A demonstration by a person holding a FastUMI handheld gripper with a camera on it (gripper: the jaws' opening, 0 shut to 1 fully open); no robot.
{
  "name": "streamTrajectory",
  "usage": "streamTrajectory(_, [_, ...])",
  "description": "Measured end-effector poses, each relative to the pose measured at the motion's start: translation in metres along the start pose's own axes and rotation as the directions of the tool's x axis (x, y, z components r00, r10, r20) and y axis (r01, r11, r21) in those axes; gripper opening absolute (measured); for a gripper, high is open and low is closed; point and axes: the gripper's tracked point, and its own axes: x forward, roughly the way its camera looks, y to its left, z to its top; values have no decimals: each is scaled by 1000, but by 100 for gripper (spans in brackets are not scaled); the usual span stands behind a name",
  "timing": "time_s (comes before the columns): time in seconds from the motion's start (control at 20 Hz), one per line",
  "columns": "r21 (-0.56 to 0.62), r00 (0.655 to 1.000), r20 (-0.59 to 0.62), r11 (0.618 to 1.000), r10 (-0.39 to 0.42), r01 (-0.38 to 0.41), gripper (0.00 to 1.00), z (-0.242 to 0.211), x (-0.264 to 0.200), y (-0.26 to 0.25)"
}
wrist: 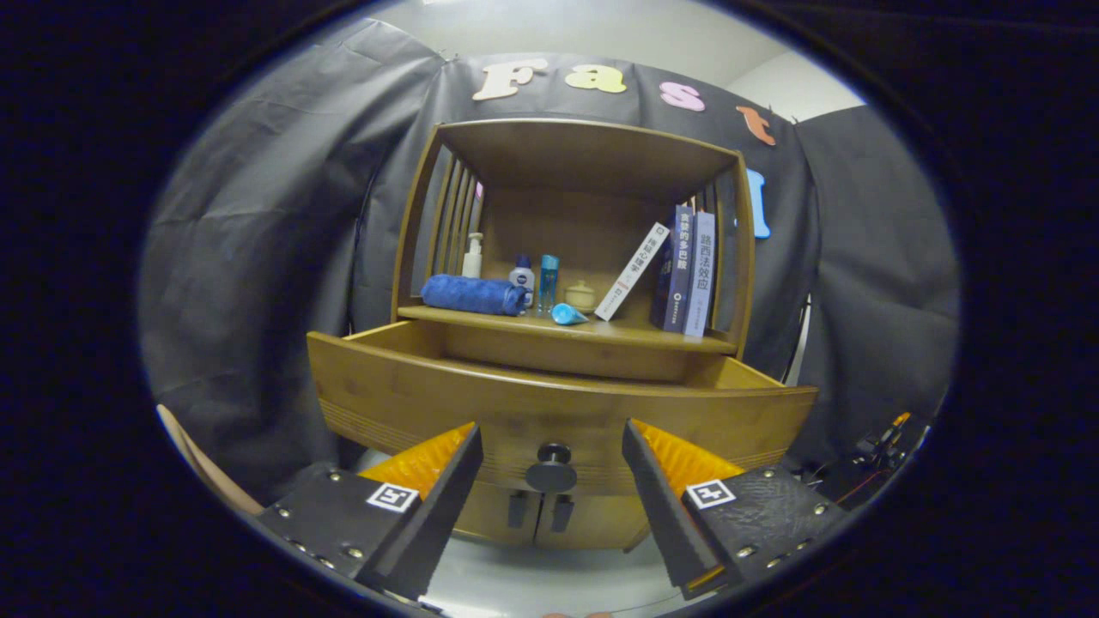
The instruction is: Pull open the drawer, take out the items inside it, and place them on the countertop above the cabinet.
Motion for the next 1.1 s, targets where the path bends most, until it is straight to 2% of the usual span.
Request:
streamTrajectory(0.6, [96,988,-121,990,-92,104,98,-31,49,-34])
streamTrajectory(0.8, [173,990,-131,982,-53,75,97,-38,55,-29])
streamTrajectory(1.1, [139,992,-114,988,-49,65,98,-39,56,-25])
